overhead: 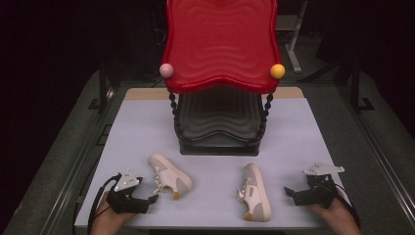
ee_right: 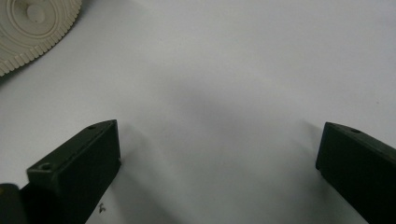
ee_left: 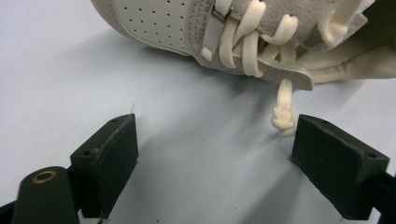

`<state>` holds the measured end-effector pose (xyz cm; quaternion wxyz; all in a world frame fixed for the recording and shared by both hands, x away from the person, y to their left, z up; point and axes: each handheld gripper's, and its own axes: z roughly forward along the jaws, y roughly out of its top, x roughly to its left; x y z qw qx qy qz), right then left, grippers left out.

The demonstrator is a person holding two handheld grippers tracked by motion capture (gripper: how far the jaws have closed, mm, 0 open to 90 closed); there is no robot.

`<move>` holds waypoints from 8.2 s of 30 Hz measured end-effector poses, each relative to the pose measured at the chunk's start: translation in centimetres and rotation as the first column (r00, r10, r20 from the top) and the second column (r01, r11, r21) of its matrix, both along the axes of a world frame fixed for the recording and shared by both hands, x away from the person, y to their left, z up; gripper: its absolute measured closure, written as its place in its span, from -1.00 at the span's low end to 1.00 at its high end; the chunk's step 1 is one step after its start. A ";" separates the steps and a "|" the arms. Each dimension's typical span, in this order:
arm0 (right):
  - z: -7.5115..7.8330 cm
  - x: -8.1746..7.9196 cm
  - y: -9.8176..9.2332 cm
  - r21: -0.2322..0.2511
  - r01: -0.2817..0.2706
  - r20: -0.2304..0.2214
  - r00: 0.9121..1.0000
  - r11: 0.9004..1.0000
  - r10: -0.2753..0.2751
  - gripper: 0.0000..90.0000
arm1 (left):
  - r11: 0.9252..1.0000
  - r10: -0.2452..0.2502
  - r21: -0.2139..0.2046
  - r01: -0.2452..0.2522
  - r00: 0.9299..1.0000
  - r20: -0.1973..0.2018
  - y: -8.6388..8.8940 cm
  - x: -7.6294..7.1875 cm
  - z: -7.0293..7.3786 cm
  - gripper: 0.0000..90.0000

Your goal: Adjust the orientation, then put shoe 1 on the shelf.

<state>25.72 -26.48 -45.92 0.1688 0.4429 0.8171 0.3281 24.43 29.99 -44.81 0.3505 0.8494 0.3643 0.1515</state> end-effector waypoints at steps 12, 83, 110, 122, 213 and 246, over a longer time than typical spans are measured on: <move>0.0 0.0 0.0 0.000 0.000 0.001 1.000 1.000 0.000 -1.00 | 0.994 0.079 -0.077 -0.079 0.997 0.005 1.8 1.0 3.2 0.60; 0.0 0.0 0.0 0.000 -0.001 0.002 1.000 1.000 0.001 -1.00 | 0.985 -0.062 -0.160 0.069 0.997 0.049 -4.2 5.6 5.0 0.99; 0.0 0.0 0.0 0.001 0.001 0.001 1.000 1.000 -0.001 -1.00 | 0.973 -0.203 -0.110 0.204 0.979 0.023 -6.9 -2.0 4.8 0.99; 0.0 0.0 0.0 0.000 0.001 0.000 1.000 1.000 -0.001 -1.00 | 0.968 -0.214 -0.124 0.216 0.976 0.033 -7.3 -1.4 4.9 0.99; 0.0 0.0 0.0 0.000 -0.001 0.003 1.000 1.000 0.001 -1.00 | 0.915 -0.370 -0.183 0.359 0.929 -0.025 -16.1 1.5 5.2 0.78; 0.0 0.0 0.0 0.000 -0.001 0.003 1.000 1.000 0.001 -1.00 | 0.834 -0.507 -0.191 0.518 0.855 0.108 -19.6 2.3 12.9 0.77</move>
